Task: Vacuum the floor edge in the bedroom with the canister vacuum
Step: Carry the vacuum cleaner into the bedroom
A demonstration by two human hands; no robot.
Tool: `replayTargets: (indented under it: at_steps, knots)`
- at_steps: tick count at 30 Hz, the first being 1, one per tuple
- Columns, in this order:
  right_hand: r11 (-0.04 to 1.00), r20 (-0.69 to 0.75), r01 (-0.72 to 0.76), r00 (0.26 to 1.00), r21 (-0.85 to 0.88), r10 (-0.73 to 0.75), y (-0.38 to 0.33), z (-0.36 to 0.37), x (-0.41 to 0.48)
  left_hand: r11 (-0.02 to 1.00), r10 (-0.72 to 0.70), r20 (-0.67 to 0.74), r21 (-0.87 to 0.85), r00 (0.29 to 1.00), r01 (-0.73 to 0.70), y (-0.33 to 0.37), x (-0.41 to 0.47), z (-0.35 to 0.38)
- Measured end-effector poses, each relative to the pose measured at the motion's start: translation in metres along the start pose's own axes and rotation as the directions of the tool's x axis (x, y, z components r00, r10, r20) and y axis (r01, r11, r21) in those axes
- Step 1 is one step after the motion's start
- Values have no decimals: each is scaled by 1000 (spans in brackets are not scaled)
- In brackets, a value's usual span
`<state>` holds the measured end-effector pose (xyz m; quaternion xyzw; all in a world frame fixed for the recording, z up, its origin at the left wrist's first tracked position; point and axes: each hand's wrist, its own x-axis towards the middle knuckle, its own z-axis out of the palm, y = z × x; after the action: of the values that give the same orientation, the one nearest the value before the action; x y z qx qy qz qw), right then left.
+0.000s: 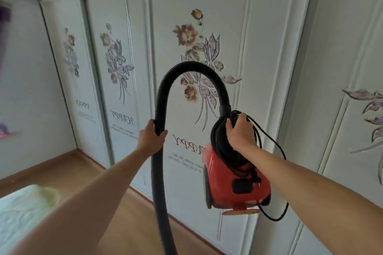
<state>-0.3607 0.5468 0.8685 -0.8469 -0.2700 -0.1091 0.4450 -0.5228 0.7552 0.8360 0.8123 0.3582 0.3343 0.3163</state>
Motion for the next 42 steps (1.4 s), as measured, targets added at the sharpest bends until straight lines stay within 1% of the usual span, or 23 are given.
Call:
replayTargets:
  at_steps: [6,11,19,24,28,31,33,35,39,42]
  knots:
    - [998,107,48,993,46,-53,-13,64,40,992,-103,-68,64,992,107,-36,38,-14]
    - [988,214,84,971,128,-110,-22,118,88,984,-121,-178,110,977,142,-52,83,-15]
    - [961,356,129,910,245,-212,-41,189,154,958,-213,-354,106,911,265,-58,138,-6]
    - [942,388,210,871,262,-302,-51,235,172,942,-264,-439,73,859,327,-72,145,-18]
    - [923,435,252,824,292,-363,-65,271,177,913,-303,-501,91,811,397,-92,141,-36]
    - [910,458,282,795,303,-398,-76,297,181,900,-321,-510,97,798,424,-103,145,-47]
    - [903,475,276,778,329,-411,-85,311,187,895,-321,-517,109,793,433,-112,153,-55]
    - [896,493,281,757,345,-428,-102,342,199,880,-334,-544,113,770,462,-134,176,-63]
    - [897,504,254,756,362,-417,-119,364,204,869,-338,-544,132,768,476,-146,193,-75]
    - [887,508,237,748,397,-427,-142,407,214,865,-343,-571,119,746,488,-172,223,-93]
